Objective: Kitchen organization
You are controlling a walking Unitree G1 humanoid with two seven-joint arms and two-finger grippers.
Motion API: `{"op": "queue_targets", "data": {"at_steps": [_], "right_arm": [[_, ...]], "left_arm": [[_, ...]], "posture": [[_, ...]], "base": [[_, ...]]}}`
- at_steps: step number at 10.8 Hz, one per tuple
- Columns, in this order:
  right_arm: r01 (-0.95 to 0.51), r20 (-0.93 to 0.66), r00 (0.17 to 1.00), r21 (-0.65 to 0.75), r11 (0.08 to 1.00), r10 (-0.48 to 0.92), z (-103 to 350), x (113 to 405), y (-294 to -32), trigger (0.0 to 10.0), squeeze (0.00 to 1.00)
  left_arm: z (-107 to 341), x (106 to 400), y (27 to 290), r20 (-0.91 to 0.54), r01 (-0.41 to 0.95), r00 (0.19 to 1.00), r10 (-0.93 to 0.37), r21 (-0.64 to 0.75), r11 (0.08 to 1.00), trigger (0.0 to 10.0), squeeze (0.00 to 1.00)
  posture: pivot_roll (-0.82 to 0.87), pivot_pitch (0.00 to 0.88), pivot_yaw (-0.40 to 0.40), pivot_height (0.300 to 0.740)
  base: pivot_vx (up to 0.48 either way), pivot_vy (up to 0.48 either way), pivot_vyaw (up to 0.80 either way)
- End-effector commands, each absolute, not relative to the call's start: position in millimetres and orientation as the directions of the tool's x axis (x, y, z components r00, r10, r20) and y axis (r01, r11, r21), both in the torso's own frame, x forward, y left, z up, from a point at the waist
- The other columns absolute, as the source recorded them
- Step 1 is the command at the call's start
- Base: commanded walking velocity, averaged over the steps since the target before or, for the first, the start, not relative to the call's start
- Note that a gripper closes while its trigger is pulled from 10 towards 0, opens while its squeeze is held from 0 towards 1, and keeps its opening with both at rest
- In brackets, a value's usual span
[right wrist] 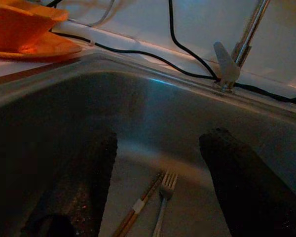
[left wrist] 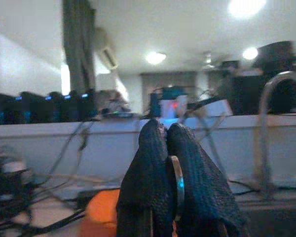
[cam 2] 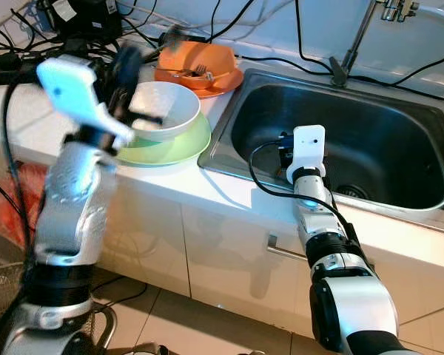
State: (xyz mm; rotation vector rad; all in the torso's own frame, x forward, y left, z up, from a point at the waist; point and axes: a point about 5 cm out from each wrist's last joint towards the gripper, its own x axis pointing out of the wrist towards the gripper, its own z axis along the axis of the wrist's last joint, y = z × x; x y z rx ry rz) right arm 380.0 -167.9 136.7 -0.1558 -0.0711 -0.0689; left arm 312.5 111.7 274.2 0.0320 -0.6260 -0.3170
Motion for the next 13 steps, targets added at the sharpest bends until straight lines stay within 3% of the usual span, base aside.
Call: {"op": "queue_targets", "data": {"at_steps": [1,7,13], "right_arm": [[0.080,0.048,0.996,-0.152,0.985,-0.073,132,380,-169,10.0,0.00],[0.060,0.109,0.993,-0.126,0.990,-0.047,138,378,-168,10.0,0.00],[0.000,0.289,0.949,-0.403,0.915,0.127,162,377,-146,10.0,0.00]], "left_arm": [[278,313,98,0.570,0.345,0.741,-0.356,0.132,0.929,10.0,0.00],[270,329,55,0.506,0.568,0.714,-0.483,-0.015,0.823,10.0,0.00],[256,326,37,0.435,0.671,0.683,-0.587,-0.057,0.739,10.0,0.00]], "posture": [[0.10,0.041,-0.059,0.740],[0.08,0.028,-0.040,0.740],[0.07,0.030,-0.037,0.740]], "base": [[0.000,0.000,0.00],[0.000,0.000,0.00],[0.000,0.000,0.00]]}}
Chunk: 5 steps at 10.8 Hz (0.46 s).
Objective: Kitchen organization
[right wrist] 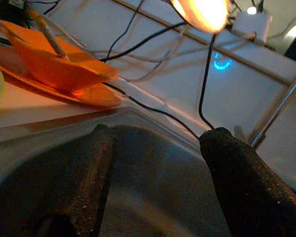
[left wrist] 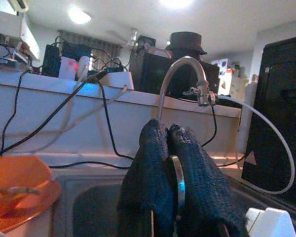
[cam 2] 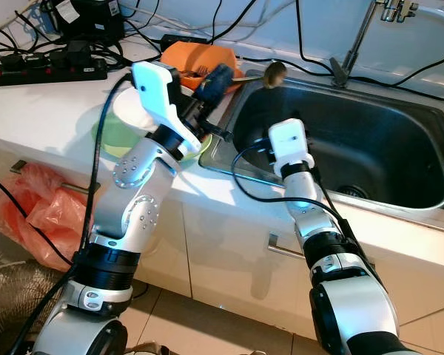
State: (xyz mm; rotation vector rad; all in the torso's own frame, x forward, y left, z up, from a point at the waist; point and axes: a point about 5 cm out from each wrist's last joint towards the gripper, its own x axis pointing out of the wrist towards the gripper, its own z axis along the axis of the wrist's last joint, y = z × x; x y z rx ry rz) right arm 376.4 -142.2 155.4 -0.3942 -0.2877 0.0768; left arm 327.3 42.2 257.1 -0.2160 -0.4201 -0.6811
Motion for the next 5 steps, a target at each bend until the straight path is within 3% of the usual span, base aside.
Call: {"op": "queue_targets", "data": {"at_steps": [1,5], "right_arm": [[0.007,0.296,0.946,-0.422,0.906,0.130,162,376,-145,10.0,0.00],[0.026,0.309,0.943,-0.439,0.898,0.124,162,376,-144,10.0,0.00]], "left_arm": [[255,325,36,0.429,0.677,0.681,-0.593,-0.062,0.733,10.0,0.00],[245,324,30,0.358,0.691,0.691,-0.627,-0.073,0.719,10.0,0.00]], "posture": [[0.08,0.035,-0.039,0.740],[0.08,0.047,-0.038,0.740]], "base": [[0.000,0.000,0.00],[0.000,0.000,0.00]]}}
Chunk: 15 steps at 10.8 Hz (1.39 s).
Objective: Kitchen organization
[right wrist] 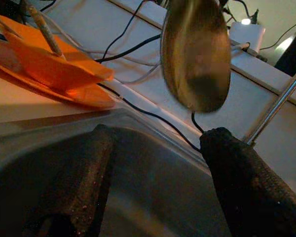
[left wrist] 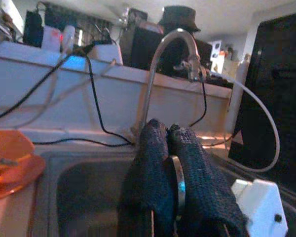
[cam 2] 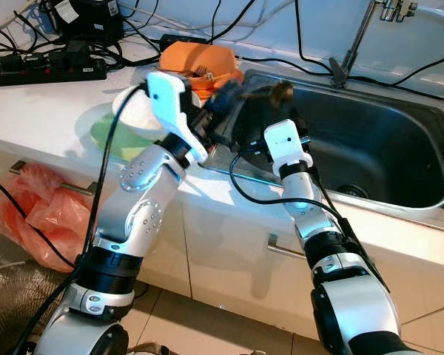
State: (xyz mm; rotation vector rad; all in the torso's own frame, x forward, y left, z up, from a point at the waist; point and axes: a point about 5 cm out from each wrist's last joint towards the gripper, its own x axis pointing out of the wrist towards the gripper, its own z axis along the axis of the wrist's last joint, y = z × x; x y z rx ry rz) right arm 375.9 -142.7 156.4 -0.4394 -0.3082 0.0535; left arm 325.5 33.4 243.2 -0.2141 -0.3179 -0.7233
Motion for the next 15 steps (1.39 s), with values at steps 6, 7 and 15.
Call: {"op": "queue_targets", "data": {"at_steps": [6,7,15], "right_arm": [[0.048,0.310,0.945,-0.443,0.895,0.103,162,377,-146,10.0,0.00],[0.050,0.310,0.946,-0.443,0.895,0.100,161,377,-146,10.0,0.00],[-0.010,0.360,0.917,-0.412,0.911,0.173,168,374,-135,10.0,0.00]], "left_arm": [[227,326,26,0.228,0.667,0.732,-0.642,-0.051,0.743,10.0,0.00],[224,328,26,0.199,0.655,0.746,-0.635,-0.049,0.754,10.0,0.00],[211,331,23,0.083,0.697,0.715,-0.694,-0.005,0.717,10.0,0.00]], "posture": [[0.08,0.050,-0.039,0.740],[0.08,0.051,-0.037,0.740],[0.07,0.046,-0.030,0.740]], "base": [[0.000,0.000,0.00],[0.000,0.000,0.00],[0.000,0.000,0.00]]}}
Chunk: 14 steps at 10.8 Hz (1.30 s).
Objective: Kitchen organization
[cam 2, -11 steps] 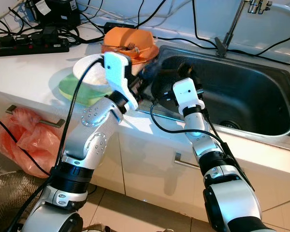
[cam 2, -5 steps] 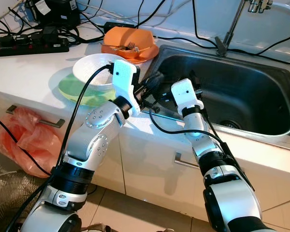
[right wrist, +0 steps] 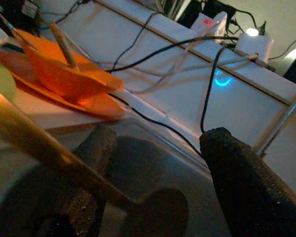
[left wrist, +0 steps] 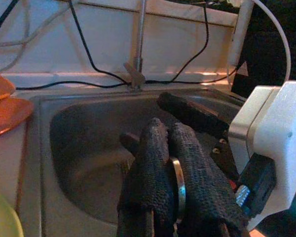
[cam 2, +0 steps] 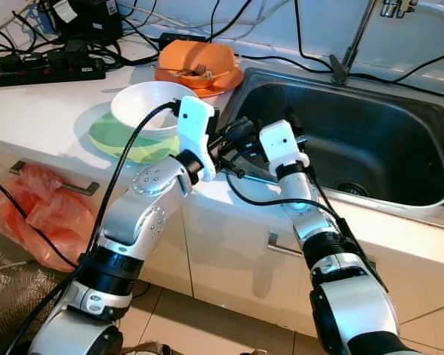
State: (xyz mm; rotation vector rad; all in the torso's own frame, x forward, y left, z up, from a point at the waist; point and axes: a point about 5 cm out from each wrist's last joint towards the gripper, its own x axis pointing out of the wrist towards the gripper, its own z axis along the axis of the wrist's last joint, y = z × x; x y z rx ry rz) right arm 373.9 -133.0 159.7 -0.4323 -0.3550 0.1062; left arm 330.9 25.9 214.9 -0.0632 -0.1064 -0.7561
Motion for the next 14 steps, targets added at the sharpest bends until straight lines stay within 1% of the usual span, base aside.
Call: {"op": "queue_targets", "data": {"at_steps": [1,4,5,6,7,12,14], "right_arm": [[-0.019,0.361,0.915,-0.412,0.911,0.182,168,373,-134,10.0,0.00],[-0.091,0.363,0.897,-0.408,0.908,0.253,168,370,-125,10.0,0.00],[-0.100,0.361,0.895,-0.412,0.905,0.263,167,370,-124,9.1,0.00],[-0.103,0.357,0.895,-0.417,0.903,0.267,166,369,-124,3.4,0.00],[-0.106,0.350,0.897,-0.421,0.901,0.269,165,369,-124,0.0,0.00],[-0.134,0.307,0.907,-0.438,0.889,0.288,158,369,-123,0.0,0.00],[-0.135,0.307,0.907,-0.436,0.890,0.288,158,369,-123,0.0,0.00]], "left_arm": [[211,332,22,0.079,0.701,0.711,-0.699,0.001,0.713,10.0,0.00],[219,337,21,0.109,0.698,0.710,-0.696,0.018,0.716,10.0,0.00],[223,338,21,0.126,0.693,0.713,-0.690,0.023,0.721,10.0,0.00],[226,339,22,0.141,0.686,0.718,-0.682,0.026,0.727,10.0,0.00],[228,341,23,0.152,0.681,0.721,-0.676,0.027,0.732,10.0,0.00],[244,345,29,0.249,0.642,0.738,-0.628,0.030,0.766,10.0,0.00],[244,346,30,0.249,0.640,0.740,-0.625,0.026,0.768,10.0,0.00]], "posture": [[0.07,0.045,-0.029,0.740],[0.06,0.042,-0.029,0.740],[0.06,0.041,-0.028,0.740],[0.06,0.039,-0.029,0.740],[0.06,0.038,-0.028,0.740],[0.07,0.046,-0.030,0.740],[0.07,0.047,-0.028,0.740]], "base": [[0.000,0.000,0.00],[0.000,0.000,0.00],[0.000,0.000,0.00],[0.000,0.000,0.00],[0.000,0.000,0.00],[0.000,0.000,0.00],[0.000,0.000,0.00]]}}
